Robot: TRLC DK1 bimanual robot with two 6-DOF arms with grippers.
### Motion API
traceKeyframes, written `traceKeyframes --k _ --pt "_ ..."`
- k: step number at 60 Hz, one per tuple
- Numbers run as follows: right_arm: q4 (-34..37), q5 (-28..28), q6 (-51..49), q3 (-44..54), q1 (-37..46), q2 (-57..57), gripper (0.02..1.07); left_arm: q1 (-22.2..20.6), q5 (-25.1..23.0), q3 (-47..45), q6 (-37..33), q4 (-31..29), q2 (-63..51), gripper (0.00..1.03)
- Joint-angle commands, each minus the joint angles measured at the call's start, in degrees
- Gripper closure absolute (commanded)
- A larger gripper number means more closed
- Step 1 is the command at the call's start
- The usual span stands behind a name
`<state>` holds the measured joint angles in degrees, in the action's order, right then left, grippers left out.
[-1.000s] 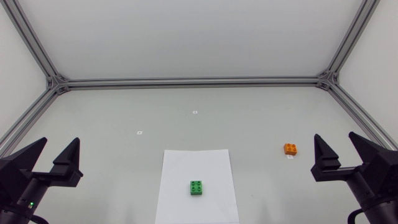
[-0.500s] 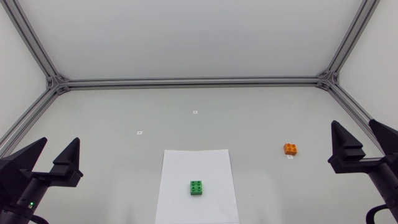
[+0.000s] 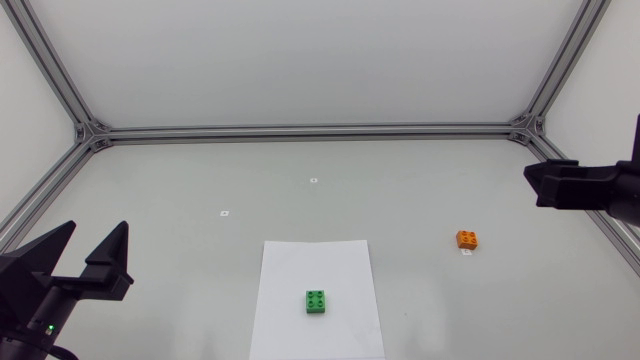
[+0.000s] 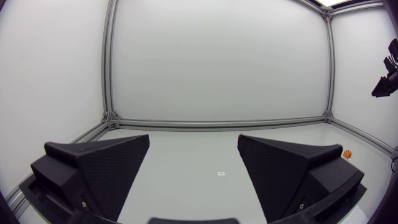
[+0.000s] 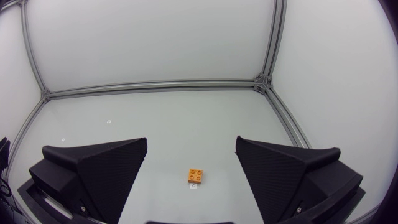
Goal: Pick up the orange 2x2 brick with the right arm and stack it on top of the green 2x2 brick in the center
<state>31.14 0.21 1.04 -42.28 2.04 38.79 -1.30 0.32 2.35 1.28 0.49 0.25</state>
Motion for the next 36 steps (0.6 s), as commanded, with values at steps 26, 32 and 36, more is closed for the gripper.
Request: traceKeyframes --k 26,32,36 --pt "19.05 10.78 -6.75 -20.47 7.8 33.2 0.06 0.16 -0.23 -2.35 -0.75 -0.84 0.45 0.04" --pt "22.21 9.64 -6.58 -24.43 7.71 40.84 0.06 0.16 -0.23 -2.35 -0.75 -0.84 0.45 0.04" --pt "23.88 9.11 -6.58 -26.36 7.45 44.8 0.06 0.16 -0.23 -2.35 -0.75 -0.84 0.45 0.04"
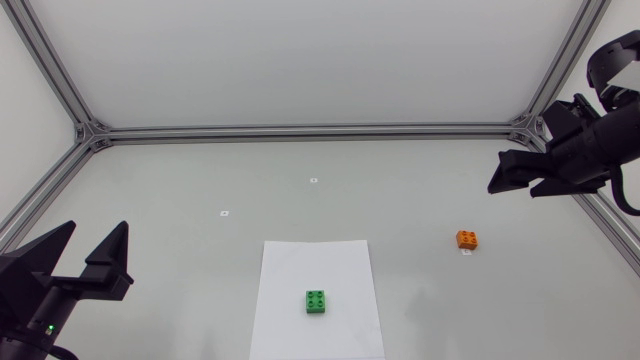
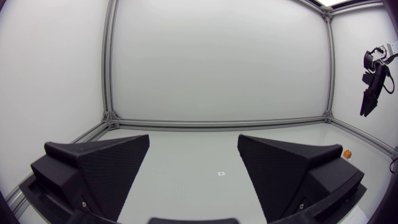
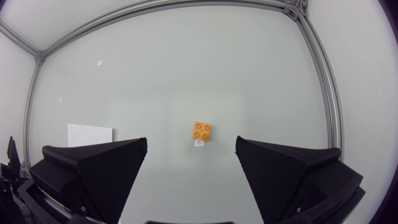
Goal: Pick up the orange 2x2 brick with the right arm and stack it on top of the green 2x2 brick in the center
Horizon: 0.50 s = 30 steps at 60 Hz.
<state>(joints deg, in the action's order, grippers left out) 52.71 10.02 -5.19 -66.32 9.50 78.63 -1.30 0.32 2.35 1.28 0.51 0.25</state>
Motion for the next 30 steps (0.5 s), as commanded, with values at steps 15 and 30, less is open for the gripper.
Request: traceKeyframes --k 15,30 --pt "0.73 -6.15 1.24 -2.76 -2.38 13.57 0.06 0.16 -0.23 -2.35 -0.75 -0.87 0.45 0.04" --pt "-4.54 -9.49 4.75 -1.0 -5.01 19.72 0.06 0.16 -0.23 -2.35 -0.75 -0.87 0.45 0.04"
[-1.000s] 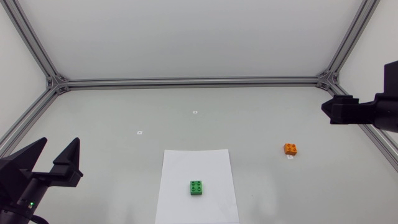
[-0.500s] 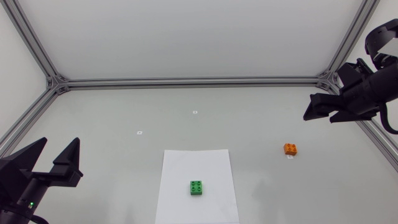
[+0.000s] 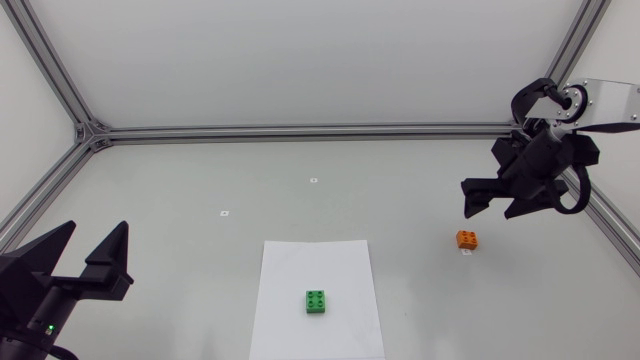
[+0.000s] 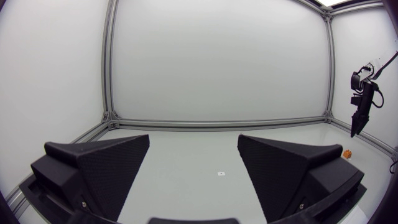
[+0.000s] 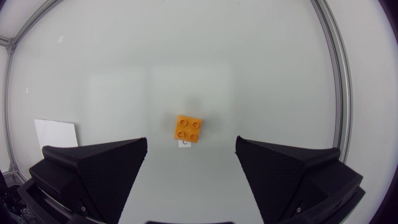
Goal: Pick up the orange 2x2 brick with the right arm and stack it on top of the green 2x2 brick in the center
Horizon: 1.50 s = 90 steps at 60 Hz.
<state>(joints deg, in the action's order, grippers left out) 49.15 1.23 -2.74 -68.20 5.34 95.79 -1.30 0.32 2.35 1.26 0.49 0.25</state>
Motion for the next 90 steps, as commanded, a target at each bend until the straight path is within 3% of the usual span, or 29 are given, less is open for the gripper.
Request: traceKeyframes --k 1,40,75,90 --pt "-1.33 -0.88 2.57 0.97 -1.04 3.0 0.06 0.16 -0.23 -2.35 -0.73 -0.84 0.45 0.04" --pt "-7.57 -1.85 5.38 3.96 -1.21 10.38 0.07 0.16 -0.23 -2.35 -0.73 -0.84 0.45 0.04" --pt "-10.3 -1.76 7.58 5.71 -1.04 11.97 0.24 0.16 -0.23 -2.35 -0.73 -0.76 0.45 0.04" --pt "-10.03 -1.59 7.58 6.33 -0.86 11.09 0.25 0.16 -0.23 -2.35 -0.73 -0.84 0.45 0.04"
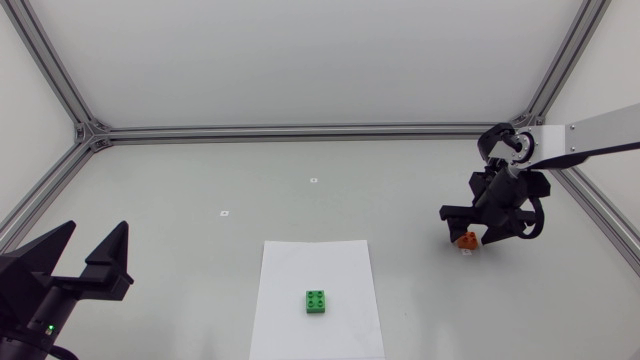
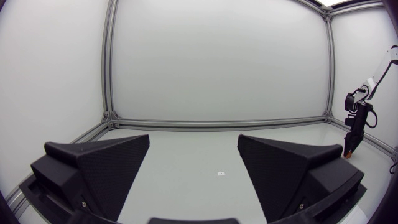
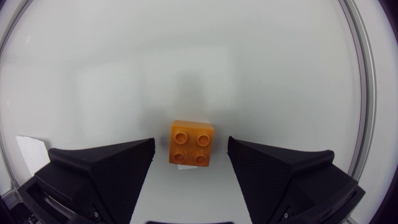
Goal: Pick up the orange 2x2 brick with the right arm and stack it on top of the green 2x2 brick in the center
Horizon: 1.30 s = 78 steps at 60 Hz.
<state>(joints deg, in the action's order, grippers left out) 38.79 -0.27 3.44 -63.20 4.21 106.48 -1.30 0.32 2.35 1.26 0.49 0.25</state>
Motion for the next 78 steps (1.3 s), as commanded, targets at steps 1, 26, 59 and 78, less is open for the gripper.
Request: traceKeyframes --k 1,26,59,78 --pt "0.33 -0.08 1.39 1.32 0.27 0.4 0.25 0.16 -0.23 -2.35 -0.73 -0.84 0.45 0.04" --pt "0.33 0.36 1.13 0.97 1.42 -1.1 0.42 0.16 -0.23 -2.35 -0.73 -0.84 0.45 0.04" --pt "0.59 0.8 1.74 0.27 0.1 -1.36 0.48 0.16 -0.23 -2.35 -0.73 -0.84 0.45 0.04" --pt "-0.11 0.8 1.83 0.36 -0.34 -1.18 0.57 0.16 -0.32 -2.35 -0.73 -0.84 0.45 0.04"
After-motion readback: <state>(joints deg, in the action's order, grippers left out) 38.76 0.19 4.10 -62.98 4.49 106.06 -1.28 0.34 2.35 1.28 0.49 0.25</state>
